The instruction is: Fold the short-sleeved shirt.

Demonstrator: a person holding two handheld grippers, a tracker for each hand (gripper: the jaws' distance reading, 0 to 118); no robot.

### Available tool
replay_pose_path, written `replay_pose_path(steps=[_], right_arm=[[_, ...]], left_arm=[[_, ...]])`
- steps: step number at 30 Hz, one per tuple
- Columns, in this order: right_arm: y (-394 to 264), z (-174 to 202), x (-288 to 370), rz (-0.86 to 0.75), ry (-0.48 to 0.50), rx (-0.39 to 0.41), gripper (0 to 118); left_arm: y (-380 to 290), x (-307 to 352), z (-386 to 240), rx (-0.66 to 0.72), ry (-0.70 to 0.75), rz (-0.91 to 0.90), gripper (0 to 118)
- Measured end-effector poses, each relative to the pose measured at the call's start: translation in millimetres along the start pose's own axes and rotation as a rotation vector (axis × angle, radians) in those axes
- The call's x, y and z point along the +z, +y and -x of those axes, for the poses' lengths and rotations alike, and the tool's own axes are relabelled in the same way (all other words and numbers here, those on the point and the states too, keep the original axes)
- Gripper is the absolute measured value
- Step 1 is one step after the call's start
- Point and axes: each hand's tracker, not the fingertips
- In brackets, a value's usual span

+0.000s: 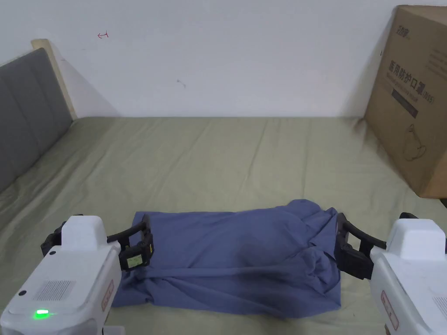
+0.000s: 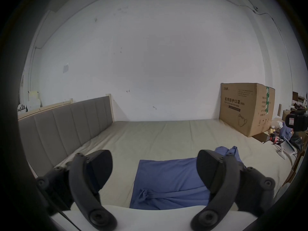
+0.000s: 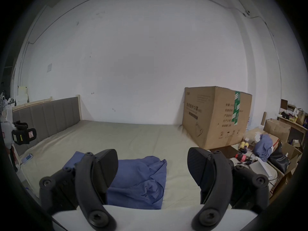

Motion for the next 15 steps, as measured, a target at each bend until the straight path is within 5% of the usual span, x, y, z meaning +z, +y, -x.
replay_pose_path(steps=[1,3,5,6,15], right_arm=[[-3.2,0.0,5.2,-0.01,-0.012,0.004,82],[-8.3,-0.6,12.9,-0.012,-0.027,0.0,56],[-13.4,-0.9,14.8,-0.016,-0.035,-0.007,11],[-14.7,-2.0,15.4,-0.015,-0.045,-0.011,1],[-14.5,4.5,9.7,-0.001,-0.023,-0.033,0]], left_arm=[[-3.1,5.6,-0.7,-0.001,0.004,0.002,97],[-11.1,13.6,0.2,0.015,-0.01,0.0,64],[-17.0,17.4,1.0,0.04,-0.021,0.031,9],[-20.2,16.4,1.7,0.049,-0.019,0.057,0],[-21.8,12.6,6.6,0.025,-0.015,0.099,0]])
